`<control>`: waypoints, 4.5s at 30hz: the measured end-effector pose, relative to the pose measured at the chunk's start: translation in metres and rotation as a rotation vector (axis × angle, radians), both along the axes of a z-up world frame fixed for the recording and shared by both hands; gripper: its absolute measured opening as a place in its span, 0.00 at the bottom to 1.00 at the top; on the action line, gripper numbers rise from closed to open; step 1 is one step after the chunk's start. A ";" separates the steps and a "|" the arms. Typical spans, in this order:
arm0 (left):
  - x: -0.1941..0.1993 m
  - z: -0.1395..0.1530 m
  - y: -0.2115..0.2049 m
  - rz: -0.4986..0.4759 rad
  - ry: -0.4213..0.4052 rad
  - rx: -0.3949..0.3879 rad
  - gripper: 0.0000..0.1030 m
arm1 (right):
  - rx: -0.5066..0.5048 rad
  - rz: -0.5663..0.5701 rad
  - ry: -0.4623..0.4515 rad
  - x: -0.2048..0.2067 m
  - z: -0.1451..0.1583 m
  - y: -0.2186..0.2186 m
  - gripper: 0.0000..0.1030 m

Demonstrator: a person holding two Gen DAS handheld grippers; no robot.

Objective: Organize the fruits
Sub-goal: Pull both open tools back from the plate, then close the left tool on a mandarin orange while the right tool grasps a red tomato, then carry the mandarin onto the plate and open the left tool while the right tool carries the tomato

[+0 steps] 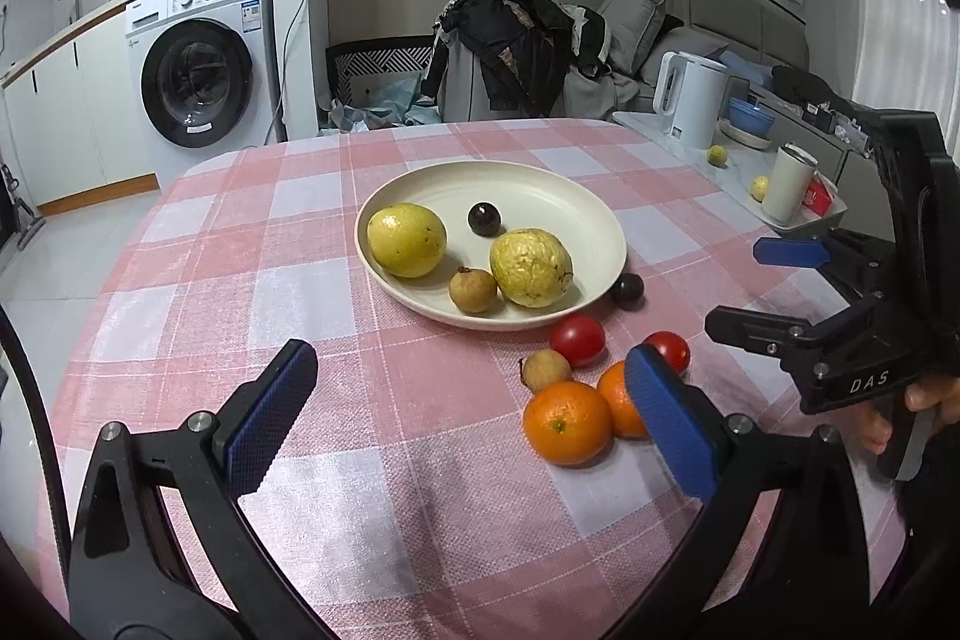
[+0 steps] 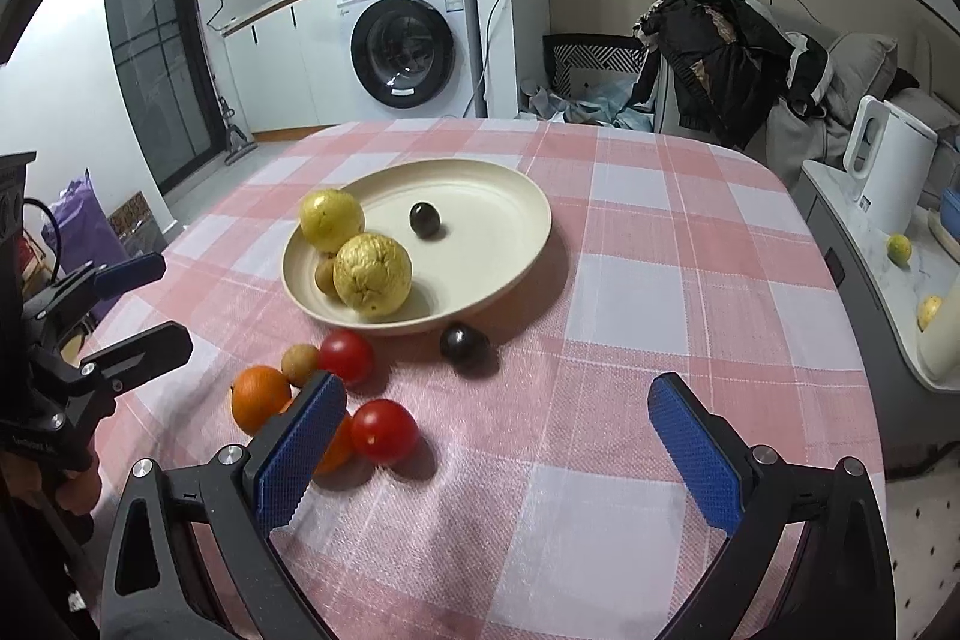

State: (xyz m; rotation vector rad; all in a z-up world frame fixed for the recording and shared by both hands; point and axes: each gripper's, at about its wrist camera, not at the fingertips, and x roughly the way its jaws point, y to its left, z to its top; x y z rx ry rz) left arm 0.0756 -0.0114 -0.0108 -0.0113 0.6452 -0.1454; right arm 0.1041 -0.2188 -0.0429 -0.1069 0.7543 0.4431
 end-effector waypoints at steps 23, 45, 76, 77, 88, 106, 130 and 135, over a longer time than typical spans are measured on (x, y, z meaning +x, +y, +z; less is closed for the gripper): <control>0.009 -0.017 -0.012 -0.055 0.070 0.042 0.99 | -0.223 0.114 0.055 -0.008 -0.037 0.027 1.00; 0.019 -0.043 -0.032 -0.180 0.187 0.029 0.76 | -0.242 0.070 0.083 0.000 -0.046 0.034 1.00; 0.016 -0.042 -0.026 -0.208 0.196 -0.016 0.35 | -0.195 0.141 0.081 -0.006 -0.042 0.035 0.72; 0.016 -0.042 -0.026 -0.209 0.197 -0.016 0.35 | -0.197 0.146 0.078 -0.007 -0.042 0.036 0.71; 0.016 -0.041 -0.026 -0.201 0.190 -0.017 0.35 | -0.153 0.170 0.088 -0.011 -0.039 0.037 0.44; 0.015 -0.029 -0.013 -0.165 0.131 -0.048 0.35 | -0.125 0.182 0.105 -0.011 -0.038 0.033 0.28; -0.001 -0.024 -0.004 -0.138 0.096 -0.063 0.64 | -0.009 0.146 0.018 -0.012 -0.011 0.025 0.28; 0.004 -0.035 -0.018 -0.151 0.135 0.004 0.66 | -0.003 0.140 0.018 -0.011 -0.010 0.023 0.28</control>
